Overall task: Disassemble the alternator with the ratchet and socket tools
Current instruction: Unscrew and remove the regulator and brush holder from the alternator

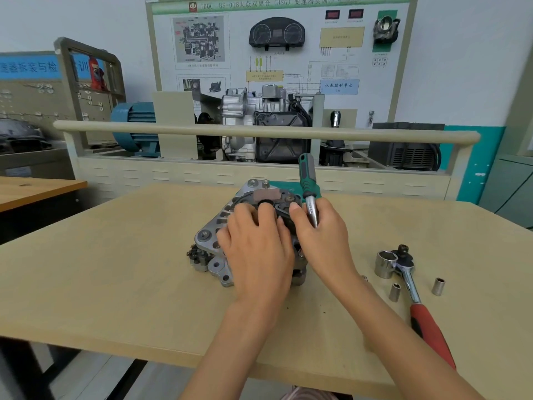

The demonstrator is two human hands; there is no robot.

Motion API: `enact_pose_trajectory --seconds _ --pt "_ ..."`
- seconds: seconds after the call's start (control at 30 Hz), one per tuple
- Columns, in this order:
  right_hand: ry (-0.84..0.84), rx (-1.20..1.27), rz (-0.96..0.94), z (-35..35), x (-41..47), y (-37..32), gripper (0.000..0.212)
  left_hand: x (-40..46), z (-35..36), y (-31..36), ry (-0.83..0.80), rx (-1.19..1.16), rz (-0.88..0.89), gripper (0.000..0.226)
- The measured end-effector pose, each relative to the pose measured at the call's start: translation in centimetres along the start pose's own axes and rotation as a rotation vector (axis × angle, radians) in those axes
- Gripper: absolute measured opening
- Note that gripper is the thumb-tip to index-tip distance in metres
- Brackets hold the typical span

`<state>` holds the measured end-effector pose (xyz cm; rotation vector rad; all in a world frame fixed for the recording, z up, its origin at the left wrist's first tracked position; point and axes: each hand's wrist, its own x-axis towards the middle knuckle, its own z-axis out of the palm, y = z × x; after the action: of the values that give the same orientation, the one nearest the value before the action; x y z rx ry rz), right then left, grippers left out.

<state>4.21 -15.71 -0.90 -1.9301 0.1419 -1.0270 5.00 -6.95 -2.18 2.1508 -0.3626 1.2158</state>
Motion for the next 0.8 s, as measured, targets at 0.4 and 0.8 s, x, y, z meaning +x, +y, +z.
enact_pose_trajectory --seconds 0.4,0.8 --pt "0.004 0.007 -0.001 0.0 -0.3 -0.2 0.029 2.9 -2.3 -2.0 -0.099 0.464 0.688 0.022" --pt "-0.035 0.042 0.06 -0.3 -0.2 -0.6 0.024 5.6 -2.3 -3.1 -0.164 0.58 1.072 0.011"
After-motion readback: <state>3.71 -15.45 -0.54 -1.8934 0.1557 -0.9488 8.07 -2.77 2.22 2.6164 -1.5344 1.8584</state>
